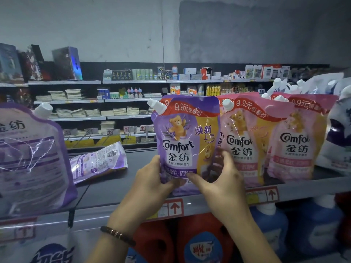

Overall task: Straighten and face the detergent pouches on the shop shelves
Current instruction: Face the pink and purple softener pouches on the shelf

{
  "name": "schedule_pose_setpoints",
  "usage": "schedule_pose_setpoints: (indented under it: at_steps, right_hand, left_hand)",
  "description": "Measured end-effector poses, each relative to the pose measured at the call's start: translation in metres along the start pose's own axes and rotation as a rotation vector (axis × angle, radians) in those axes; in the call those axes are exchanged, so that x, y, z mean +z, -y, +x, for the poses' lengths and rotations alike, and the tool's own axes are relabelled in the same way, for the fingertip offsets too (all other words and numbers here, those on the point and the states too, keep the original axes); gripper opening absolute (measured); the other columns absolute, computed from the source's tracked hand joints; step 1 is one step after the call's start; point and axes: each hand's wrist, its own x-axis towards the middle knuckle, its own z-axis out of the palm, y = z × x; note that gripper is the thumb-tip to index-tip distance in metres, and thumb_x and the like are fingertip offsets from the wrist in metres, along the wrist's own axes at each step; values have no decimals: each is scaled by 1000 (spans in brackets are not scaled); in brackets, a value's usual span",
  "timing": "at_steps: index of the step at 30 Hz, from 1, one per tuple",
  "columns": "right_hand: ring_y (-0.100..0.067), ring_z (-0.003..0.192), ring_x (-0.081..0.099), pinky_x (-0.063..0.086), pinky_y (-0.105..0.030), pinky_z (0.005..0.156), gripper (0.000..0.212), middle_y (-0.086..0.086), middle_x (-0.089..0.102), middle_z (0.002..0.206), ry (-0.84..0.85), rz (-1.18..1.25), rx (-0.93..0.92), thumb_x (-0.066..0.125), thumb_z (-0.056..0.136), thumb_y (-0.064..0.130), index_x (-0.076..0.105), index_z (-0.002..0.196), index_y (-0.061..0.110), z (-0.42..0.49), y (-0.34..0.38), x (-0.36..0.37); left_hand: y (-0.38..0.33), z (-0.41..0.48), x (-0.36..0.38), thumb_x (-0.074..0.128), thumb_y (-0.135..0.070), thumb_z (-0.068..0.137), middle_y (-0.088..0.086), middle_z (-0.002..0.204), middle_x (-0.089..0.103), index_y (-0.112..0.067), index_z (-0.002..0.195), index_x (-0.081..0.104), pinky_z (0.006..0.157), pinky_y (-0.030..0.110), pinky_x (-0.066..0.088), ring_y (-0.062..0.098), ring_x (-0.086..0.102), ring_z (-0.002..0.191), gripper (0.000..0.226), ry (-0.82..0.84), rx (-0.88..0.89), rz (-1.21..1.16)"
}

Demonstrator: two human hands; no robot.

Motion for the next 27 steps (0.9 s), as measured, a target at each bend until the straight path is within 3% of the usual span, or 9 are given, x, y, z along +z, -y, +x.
schedule_pose_setpoints:
  at_steps: [2, 3, 5, 7, 9, 12, 15, 21, 27]
  right_hand:
    - [-11, 117, 64, 59, -38, 97, 91, 11, 64, 128, -24, -35, -13, 92, 69, 55, 46, 145, 35, -4, 2, 1]
    - [-9, 121, 58, 55, -30, 98, 92, 11, 59, 133, -43, -53, -21, 92, 71, 53, 46, 147, 31, -6, 5, 2]
    - [-1, 116, 49, 42, -7, 88, 88, 12, 49, 135, -80, -83, -36, 92, 75, 46, 47, 147, 27, -12, 12, 6]
    - [1, 107, 52, 41, -3, 78, 78, 13, 47, 130, -130, -73, -60, 93, 76, 40, 52, 140, 27, -20, 19, 13]
    - [2, 105, 55, 45, -4, 79, 67, 12, 49, 122, -189, -22, -105, 93, 76, 34, 55, 131, 28, -28, 26, 22]
    - [1, 105, 55, 49, -15, 82, 51, 12, 51, 112, -238, 2, -186, 90, 79, 28, 58, 118, 28, -42, 41, 38]
    - [0, 100, 59, 47, -12, 84, 38, 9, 57, 107, -222, 9, -300, 87, 81, 23, 63, 110, 25, -52, 58, 55]
    - [0, 100, 63, 50, -16, 82, 31, 17, 62, 104, 18, -24, -362, 87, 84, 25, 67, 107, 29, -49, 82, 97]
    - [-6, 103, 62, 50, -26, 88, 20, 12, 65, 104, 268, -136, -451, 81, 86, 28, 72, 105, 30, -15, 98, 141]
  left_hand:
    - [-2, -2, 0, 90, -41, 80, -36, 96, 69, -37, 111, 63, 70, 19, 56, -6, 72, 80, 42, 9, -13, -22]
    - [-1, -3, 0, 90, -42, 80, -33, 95, 70, -37, 111, 63, 72, 23, 59, -5, 73, 80, 42, 8, -19, -30]
    - [0, -6, -3, 89, -46, 81, -23, 93, 73, -40, 112, 62, 74, 30, 63, -3, 73, 79, 42, -1, -35, -31]
    - [2, -10, -10, 84, -51, 84, -18, 98, 73, -43, 118, 60, 76, 34, 64, -1, 73, 82, 42, -10, -43, -4]
    - [7, -15, -18, 79, -52, 88, -15, 102, 72, -42, 124, 60, 78, 34, 63, 1, 72, 86, 42, -33, -31, 10]
    - [17, -28, -34, 76, -49, 92, -16, 104, 71, -44, 119, 61, 78, 21, 59, 0, 70, 96, 31, -55, -4, 12]
    - [28, -41, -49, 74, -42, 95, -20, 109, 71, -42, 115, 65, 86, 22, 58, -7, 65, 105, 22, -97, 25, -8]
    - [55, -55, -80, 71, -25, 99, -22, 126, 67, -40, 121, 64, 104, 32, 52, -9, 58, 122, 28, -250, -22, -116]
    - [57, -62, -99, 66, -16, 101, -25, 126, 67, -42, 125, 60, 102, 27, 47, -9, 58, 123, 35, -301, -45, -123]
